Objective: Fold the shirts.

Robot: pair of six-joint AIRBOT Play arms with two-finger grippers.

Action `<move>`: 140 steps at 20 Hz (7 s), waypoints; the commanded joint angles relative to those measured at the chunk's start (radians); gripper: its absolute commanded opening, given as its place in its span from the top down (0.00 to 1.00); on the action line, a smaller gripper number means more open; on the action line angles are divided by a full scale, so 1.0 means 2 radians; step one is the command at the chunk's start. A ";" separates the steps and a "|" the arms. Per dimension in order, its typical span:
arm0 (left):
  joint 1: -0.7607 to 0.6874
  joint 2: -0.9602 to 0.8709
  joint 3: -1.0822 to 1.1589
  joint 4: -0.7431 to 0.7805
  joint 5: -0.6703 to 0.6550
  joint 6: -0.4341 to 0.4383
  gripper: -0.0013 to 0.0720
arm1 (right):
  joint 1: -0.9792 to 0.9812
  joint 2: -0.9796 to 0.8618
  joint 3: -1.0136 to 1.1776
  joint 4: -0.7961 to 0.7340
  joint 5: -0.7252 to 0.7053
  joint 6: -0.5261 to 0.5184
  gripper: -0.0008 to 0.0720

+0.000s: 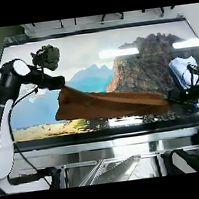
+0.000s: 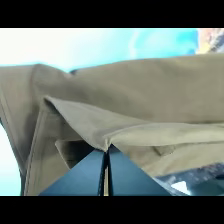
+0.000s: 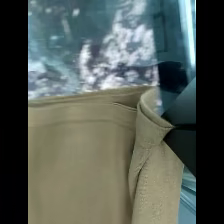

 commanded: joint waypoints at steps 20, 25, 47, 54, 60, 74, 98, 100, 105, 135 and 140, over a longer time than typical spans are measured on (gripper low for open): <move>-0.010 -0.101 0.053 0.032 -0.146 0.023 0.96 | 0.001 -0.153 0.033 0.016 -0.029 0.007 0.95; 0.001 -0.062 -0.058 0.028 -0.104 0.022 0.96 | 0.001 -0.161 0.031 0.018 -0.021 0.007 0.95; -0.018 -0.039 0.164 0.018 -0.145 -0.016 0.96 | -0.130 -0.247 0.047 0.203 0.046 -0.165 0.02; -0.037 -0.041 0.199 0.016 -0.150 -0.018 0.96 | -0.089 -0.272 0.046 0.209 0.028 -0.178 0.02; -0.073 -0.042 0.199 0.017 -0.150 -0.018 0.96 | -0.041 -0.271 0.045 0.224 0.019 -0.181 0.95; -0.268 -0.076 -0.004 -0.051 0.143 -0.056 0.96 | -0.039 0.020 0.045 0.225 0.051 -0.120 0.95; -0.248 -0.150 -0.004 -0.169 0.147 -0.038 0.96 | 0.139 0.026 0.111 0.348 0.038 -0.074 0.96; -0.211 -0.111 -0.004 -0.127 0.077 -0.017 0.96 | 0.141 0.026 0.111 0.347 0.033 -0.071 0.96; -0.086 0.023 -0.004 -0.029 -0.050 0.019 0.96 | 0.197 0.002 0.111 0.332 -0.025 -0.052 0.96; 0.150 0.224 -0.114 -0.063 -0.042 0.043 0.96 | 0.361 -0.322 0.337 0.416 -0.046 -0.073 0.03; 0.150 0.224 -0.114 -0.063 -0.043 0.042 0.96 | 0.272 -0.197 0.195 0.303 -0.038 -0.045 0.03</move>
